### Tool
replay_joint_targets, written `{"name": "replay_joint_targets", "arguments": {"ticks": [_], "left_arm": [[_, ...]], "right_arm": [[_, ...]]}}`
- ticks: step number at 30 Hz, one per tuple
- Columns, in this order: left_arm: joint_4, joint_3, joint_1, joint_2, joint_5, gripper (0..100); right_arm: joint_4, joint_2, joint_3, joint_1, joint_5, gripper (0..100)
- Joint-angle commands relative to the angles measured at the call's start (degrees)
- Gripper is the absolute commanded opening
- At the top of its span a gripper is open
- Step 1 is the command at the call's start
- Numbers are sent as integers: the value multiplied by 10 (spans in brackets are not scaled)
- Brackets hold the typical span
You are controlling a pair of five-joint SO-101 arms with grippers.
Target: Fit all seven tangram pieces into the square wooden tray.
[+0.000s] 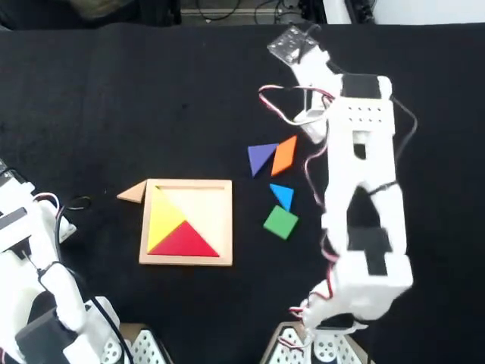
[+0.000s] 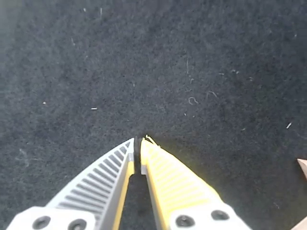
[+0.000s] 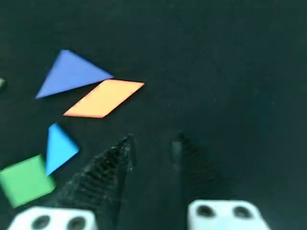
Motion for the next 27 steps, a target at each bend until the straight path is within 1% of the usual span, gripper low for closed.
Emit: {"name": "replay_joint_targets", "arguments": {"ticks": [1,2,4,9,18,23,27], "left_arm": [[-9,-6,8,-12,1,30],[-9,-6,8,-12,1,30],[-9,-6,8,-12,1,30],[-9,-6,9,-12,1,30],[-9,-5,9,-11,1,30],[-8,-5,8,-11,1,30],[-7,-5,8,-11,1,30]], "right_arm": [[-41,57,-25,4,25,198],[-39,75,-34,-5,29,198],[-18,106,-49,-23,4,198],[27,145,-72,-62,-101,198],[29,160,-71,-84,-221,198],[-5,167,-61,-91,-273,198],[-12,187,-63,-92,-317,198]]}}
